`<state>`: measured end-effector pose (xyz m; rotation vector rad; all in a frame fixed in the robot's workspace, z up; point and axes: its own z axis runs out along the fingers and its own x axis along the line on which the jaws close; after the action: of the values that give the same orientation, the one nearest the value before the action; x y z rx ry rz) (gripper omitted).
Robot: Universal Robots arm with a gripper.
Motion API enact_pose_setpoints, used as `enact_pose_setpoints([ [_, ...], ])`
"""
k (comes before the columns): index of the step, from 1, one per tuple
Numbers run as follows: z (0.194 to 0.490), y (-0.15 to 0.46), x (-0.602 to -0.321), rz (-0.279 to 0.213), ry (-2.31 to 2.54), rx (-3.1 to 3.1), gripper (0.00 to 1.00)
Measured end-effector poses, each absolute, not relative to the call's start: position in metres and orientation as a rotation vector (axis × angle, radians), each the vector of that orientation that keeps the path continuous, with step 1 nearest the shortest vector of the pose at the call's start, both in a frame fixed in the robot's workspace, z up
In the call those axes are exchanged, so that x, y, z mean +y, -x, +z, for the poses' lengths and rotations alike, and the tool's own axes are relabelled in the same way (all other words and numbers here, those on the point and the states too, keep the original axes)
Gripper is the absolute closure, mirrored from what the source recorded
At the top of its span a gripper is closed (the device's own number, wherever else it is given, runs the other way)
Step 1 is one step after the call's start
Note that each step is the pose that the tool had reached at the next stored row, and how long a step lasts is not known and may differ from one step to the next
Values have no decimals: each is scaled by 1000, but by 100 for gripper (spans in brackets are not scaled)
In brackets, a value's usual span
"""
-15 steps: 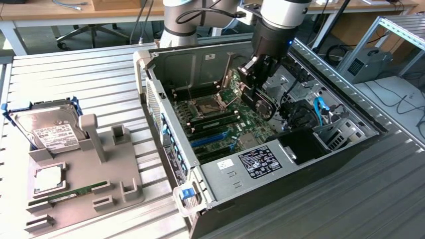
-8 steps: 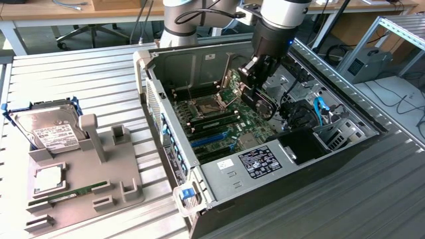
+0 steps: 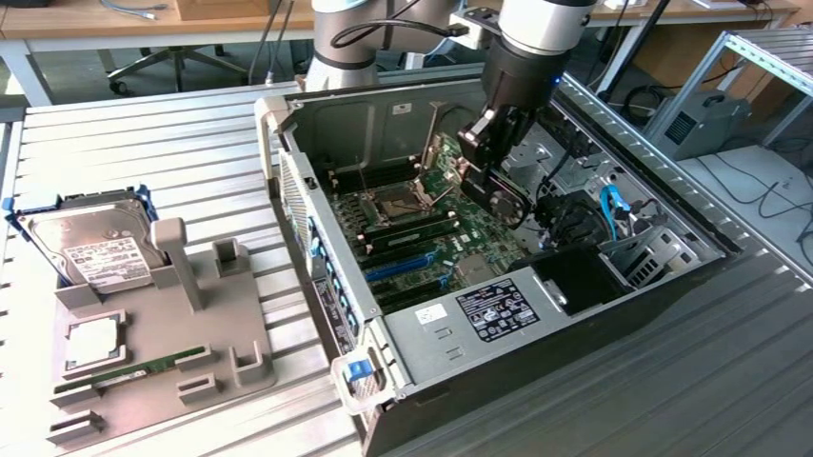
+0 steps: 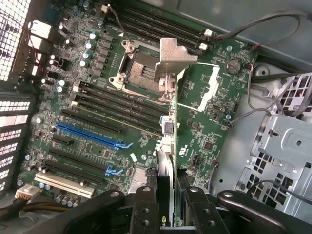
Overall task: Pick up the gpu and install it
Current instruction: 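Insert the gpu into the slot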
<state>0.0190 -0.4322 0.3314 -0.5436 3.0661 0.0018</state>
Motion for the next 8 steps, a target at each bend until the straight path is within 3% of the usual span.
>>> enact_pose_setpoints([
  [8,331,-19,-432,2,591,3057,74],
])
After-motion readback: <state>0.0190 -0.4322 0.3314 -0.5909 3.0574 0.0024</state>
